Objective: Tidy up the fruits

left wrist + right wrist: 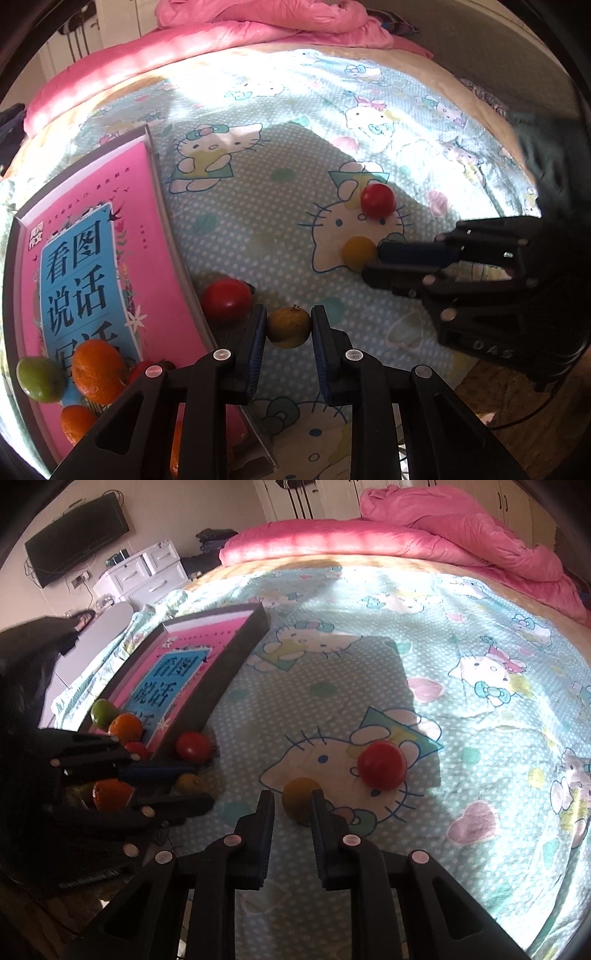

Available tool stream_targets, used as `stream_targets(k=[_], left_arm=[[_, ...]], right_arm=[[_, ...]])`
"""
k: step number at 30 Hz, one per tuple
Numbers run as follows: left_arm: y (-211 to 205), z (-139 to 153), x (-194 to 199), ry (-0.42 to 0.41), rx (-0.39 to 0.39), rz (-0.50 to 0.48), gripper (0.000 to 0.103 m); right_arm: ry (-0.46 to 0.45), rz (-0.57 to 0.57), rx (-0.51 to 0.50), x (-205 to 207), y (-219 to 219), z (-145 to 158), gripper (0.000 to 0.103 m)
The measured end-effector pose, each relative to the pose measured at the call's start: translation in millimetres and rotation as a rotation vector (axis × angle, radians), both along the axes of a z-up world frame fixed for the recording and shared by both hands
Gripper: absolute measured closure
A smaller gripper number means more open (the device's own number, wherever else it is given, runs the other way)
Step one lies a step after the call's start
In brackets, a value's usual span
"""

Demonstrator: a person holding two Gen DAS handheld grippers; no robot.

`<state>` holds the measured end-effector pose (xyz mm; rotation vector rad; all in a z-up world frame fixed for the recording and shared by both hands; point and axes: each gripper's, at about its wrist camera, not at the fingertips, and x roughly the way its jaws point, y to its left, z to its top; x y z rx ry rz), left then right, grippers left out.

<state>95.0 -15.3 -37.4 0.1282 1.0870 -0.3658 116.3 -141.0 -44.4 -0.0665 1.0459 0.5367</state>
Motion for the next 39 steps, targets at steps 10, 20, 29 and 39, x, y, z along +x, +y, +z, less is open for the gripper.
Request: stream_targets(k=[10, 20, 29, 39], left_arm=[[9, 11, -2, -0.027, -0.037, 0.009, 0.078], [20, 18, -4, -0.043, -0.058, 0.03, 0.078], [31, 25, -6, -0.059, -0.068, 0.054, 0.078], [49, 32, -6, -0.079, -0.083, 0.101, 0.078]], right_arm=[[-0.005, 0.002, -0.05, 0, 5, -11, 0.083], [0.007, -0.06, -0.017, 14, 6, -16, 0.077], [-0.001, -0.086, -0.006, 23, 14, -18, 0.077], [-0.069, -0.042, 0.085, 11, 19, 7, 0.077]])
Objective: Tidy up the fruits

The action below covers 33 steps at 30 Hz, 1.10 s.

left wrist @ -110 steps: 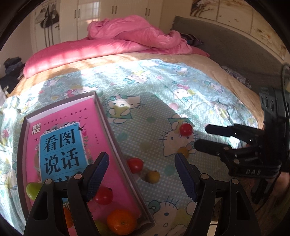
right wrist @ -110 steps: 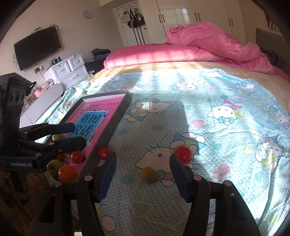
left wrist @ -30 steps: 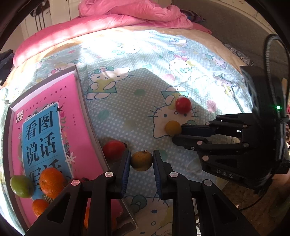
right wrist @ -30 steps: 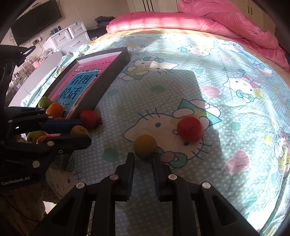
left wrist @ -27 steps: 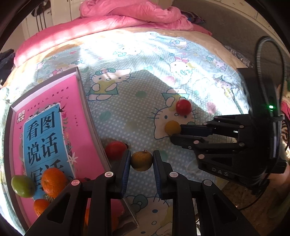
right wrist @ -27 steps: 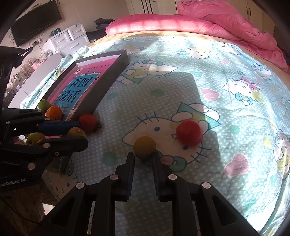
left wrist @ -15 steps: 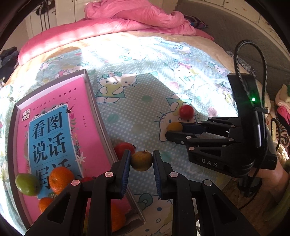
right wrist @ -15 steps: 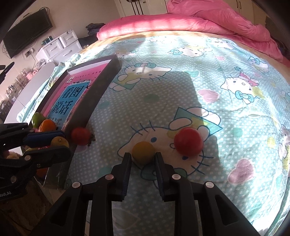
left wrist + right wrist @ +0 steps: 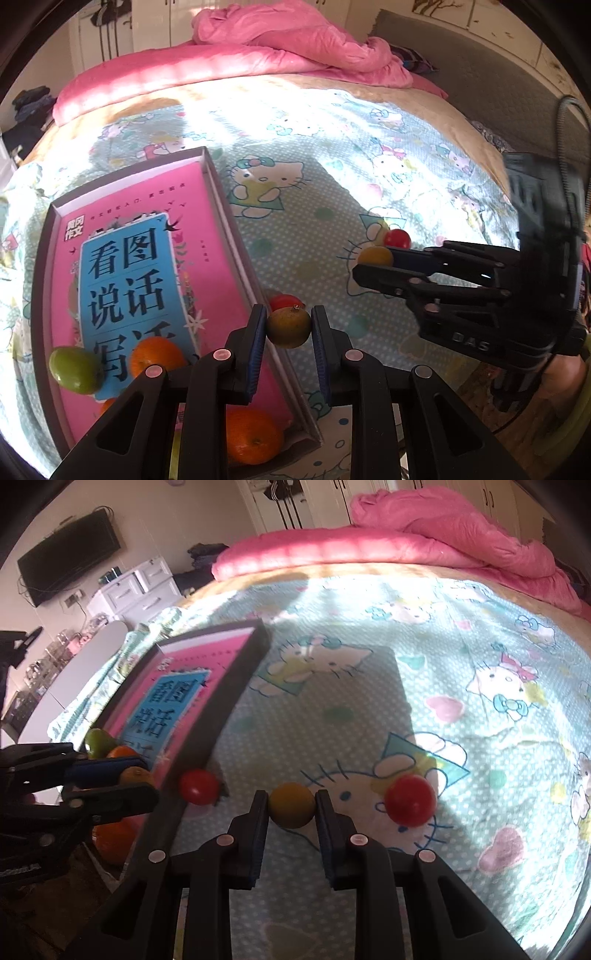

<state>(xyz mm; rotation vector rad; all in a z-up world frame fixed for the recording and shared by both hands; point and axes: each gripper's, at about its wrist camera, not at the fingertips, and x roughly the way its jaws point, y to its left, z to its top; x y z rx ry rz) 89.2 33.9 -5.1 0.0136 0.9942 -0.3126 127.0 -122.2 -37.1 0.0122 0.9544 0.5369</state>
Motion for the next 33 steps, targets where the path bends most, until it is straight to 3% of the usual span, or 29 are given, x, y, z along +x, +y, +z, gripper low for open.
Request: stream_targets(k=[6, 33], left_arm=[[7, 2, 1, -0.003, -0.005, 0.016, 0.078], [49, 10, -6, -0.026, -0.021, 0.12, 0.078]], right_arm=[[-0.064, 0.043, 0.039, -11, 6, 18, 0.077], [-0.135, 0.185, 0.085, -31, 48, 36, 0.077]])
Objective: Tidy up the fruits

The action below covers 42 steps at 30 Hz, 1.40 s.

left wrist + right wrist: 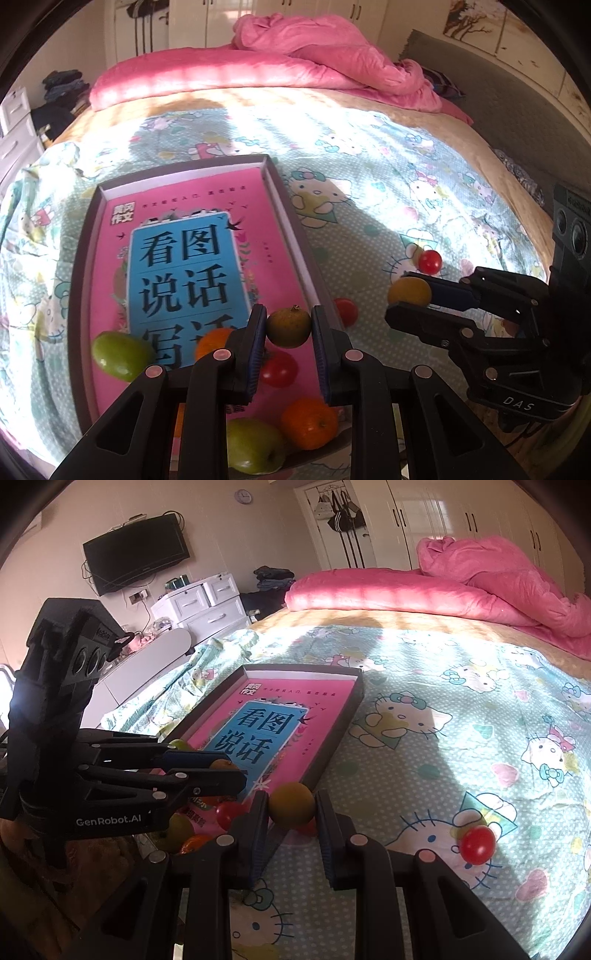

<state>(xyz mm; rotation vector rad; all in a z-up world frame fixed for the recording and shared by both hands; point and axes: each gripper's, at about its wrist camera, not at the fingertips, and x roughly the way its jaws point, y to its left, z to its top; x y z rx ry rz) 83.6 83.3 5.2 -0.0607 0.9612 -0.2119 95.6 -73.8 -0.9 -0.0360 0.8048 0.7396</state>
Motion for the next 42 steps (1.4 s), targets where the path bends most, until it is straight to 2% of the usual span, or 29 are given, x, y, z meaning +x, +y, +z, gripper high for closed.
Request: stream_targets(k=[21, 33, 42], left_arm=[[69, 10, -12, -0.024, -0.016, 0.172, 0.078], [108, 7, -26, -0.014, -0.016, 0.26, 0.078], [129, -2, -39, 0.008, -0.022, 0.302, 0.078]], right_arm=[[-0.037, 0.098, 0.024, -21, 27, 6, 0.077], [-0.037, 0.161, 0.006, -37, 44, 1, 0.077], [-0.021, 0.165, -0.009, -35, 50, -6, 0.077]])
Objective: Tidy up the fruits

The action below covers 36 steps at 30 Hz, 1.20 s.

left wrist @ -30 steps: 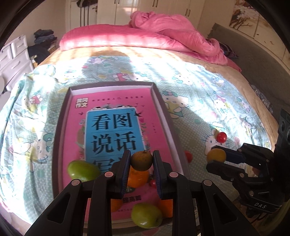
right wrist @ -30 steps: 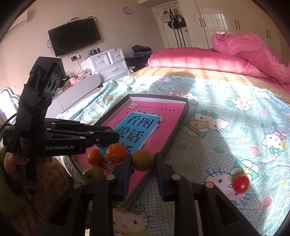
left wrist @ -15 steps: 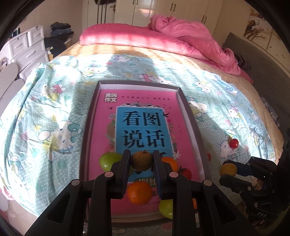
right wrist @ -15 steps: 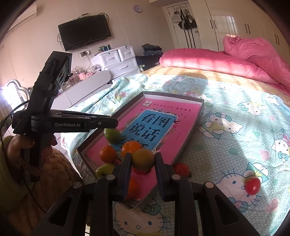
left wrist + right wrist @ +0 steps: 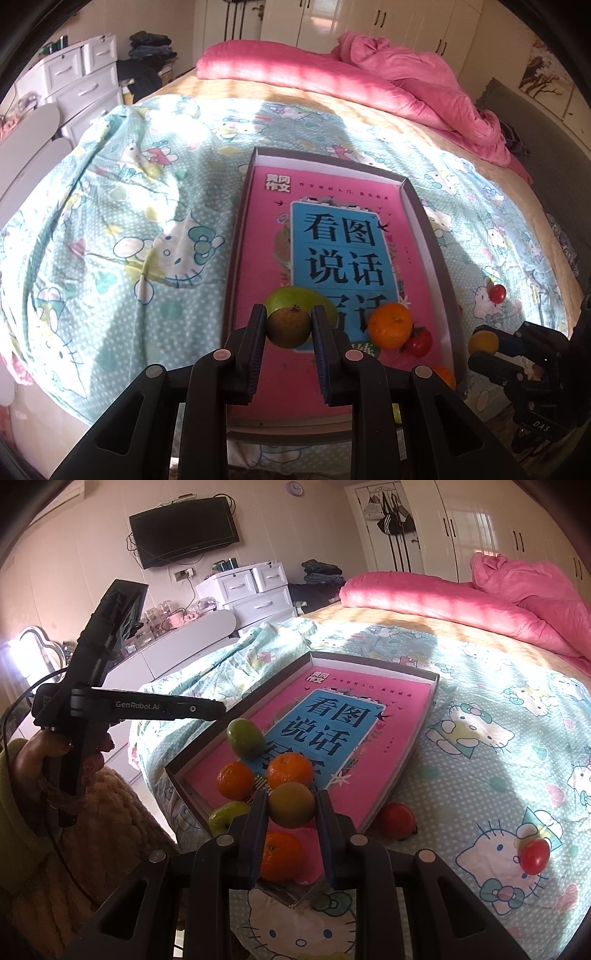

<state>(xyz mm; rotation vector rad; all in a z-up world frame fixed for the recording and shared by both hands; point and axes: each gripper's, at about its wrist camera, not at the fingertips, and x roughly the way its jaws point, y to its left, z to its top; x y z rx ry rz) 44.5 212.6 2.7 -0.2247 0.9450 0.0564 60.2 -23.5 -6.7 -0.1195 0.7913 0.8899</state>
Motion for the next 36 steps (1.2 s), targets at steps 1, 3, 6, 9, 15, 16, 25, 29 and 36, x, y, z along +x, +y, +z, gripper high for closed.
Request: stream_targets(k=[1, 3, 6, 9, 15, 16, 25, 29, 36], left_arm=[[0, -2, -1, 0.004, 0.0, 0.0, 0.078], [0, -5, -2, 0.012, 0.001, -0.004, 0.078], [-1, -10, -3, 0.026, 0.001, -0.01, 0.078], [-2, -14, -3, 0.038, 0.007, -0.019, 0.078], [-5, -18, -2, 0.05, 0.005, -0.025, 0.078], [-6, -19, -2, 0.053, 0.008, -0.028, 0.078], [-15, -29, 0, 0.079, 0.01, -0.048, 0.078], [-17, -32, 1, 0.089, 0.014, -0.057, 0.078], [-19, -37, 2, 0.11, 0.018, -0.06, 0.078]], right_arm=[[0.001, -0.001, -0.002, 0, 1, -1, 0.077], [0.002, 0.001, -0.007, 1, 4, -2, 0.077], [0.006, -0.004, -0.015, 3, 5, -4, 0.077], [0.006, -0.009, -0.026, 4, 7, -6, 0.077], [0.015, -0.021, -0.04, 7, 6, -10, 0.077], [0.015, -0.021, -0.043, 7, 6, -11, 0.077], [-0.007, -0.013, -0.093, 6, 14, -17, 0.077], [-0.004, -0.02, -0.112, 8, 16, -21, 0.077], [-0.009, -0.008, -0.136, 7, 18, -24, 0.077]])
